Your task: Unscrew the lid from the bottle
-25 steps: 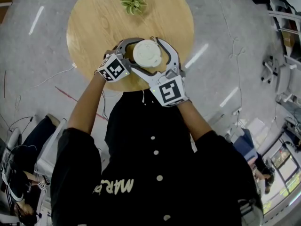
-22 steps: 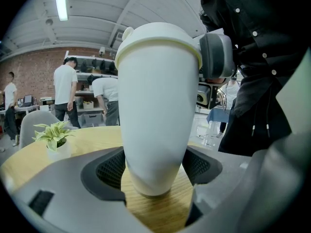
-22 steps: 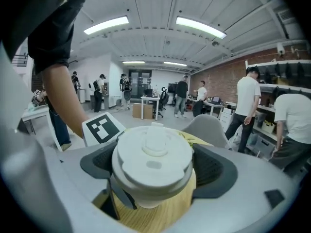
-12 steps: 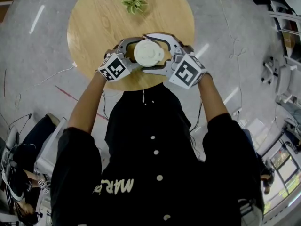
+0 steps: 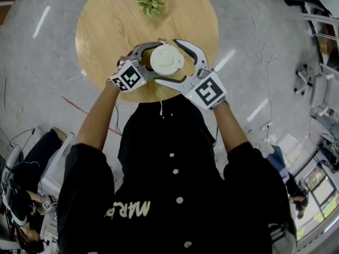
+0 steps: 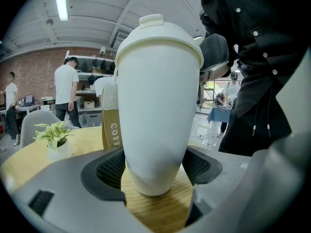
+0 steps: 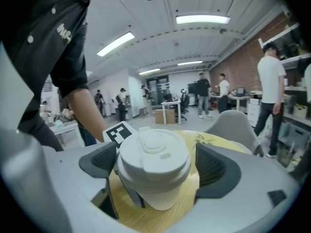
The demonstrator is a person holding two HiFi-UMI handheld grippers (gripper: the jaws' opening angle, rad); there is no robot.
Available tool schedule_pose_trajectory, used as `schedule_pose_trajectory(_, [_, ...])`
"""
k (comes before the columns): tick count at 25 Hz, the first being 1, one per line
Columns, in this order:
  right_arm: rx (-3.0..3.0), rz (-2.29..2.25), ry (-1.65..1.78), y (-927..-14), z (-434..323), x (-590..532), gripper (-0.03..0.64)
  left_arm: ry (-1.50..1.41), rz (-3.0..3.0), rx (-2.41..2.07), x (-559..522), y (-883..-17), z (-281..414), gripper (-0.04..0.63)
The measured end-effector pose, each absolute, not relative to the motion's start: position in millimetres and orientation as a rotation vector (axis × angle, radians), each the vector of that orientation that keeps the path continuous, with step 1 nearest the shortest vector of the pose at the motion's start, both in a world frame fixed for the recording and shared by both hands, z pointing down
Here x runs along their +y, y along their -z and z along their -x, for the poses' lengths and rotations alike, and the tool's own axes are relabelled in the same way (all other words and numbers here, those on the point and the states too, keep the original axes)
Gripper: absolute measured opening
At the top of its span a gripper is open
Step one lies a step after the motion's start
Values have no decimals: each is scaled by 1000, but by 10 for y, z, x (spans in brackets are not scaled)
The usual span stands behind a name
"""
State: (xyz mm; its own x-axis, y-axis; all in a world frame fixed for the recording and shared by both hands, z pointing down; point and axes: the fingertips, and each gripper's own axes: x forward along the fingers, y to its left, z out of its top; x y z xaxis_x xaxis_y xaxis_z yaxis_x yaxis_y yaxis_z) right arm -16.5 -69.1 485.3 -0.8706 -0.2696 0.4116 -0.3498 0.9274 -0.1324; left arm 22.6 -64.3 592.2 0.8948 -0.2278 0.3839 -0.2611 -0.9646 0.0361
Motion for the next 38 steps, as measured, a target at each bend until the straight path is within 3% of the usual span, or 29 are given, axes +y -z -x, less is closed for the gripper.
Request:
schedule_pose_trajectory(4, [-2603,-766,-265,-4946,157,-748,502,-578,-2971,-379,-662,-5925,-222,357])
schedule_pose_trajectory(11, [-2592,-860,-190,-4947,201,-763,471,-605,-2963,-385,-614,-5921,-225,357])
schedule_pose_trajectory(15, [-2687,-671,-154,-4916,252,-730,469,-590,-2974,-383,-625,-5889,-231,357])
schedule_pose_trajectory(22, [-2653,40,77,-4951,249,-565,469,-585,-2975,-378,-626,-5892,-237,357])
schedule_pose_trajectory(38, [-2873,-42,-7,-4608,304,-654,469,-596,-2970,-349,-630,-5951,-225,357])
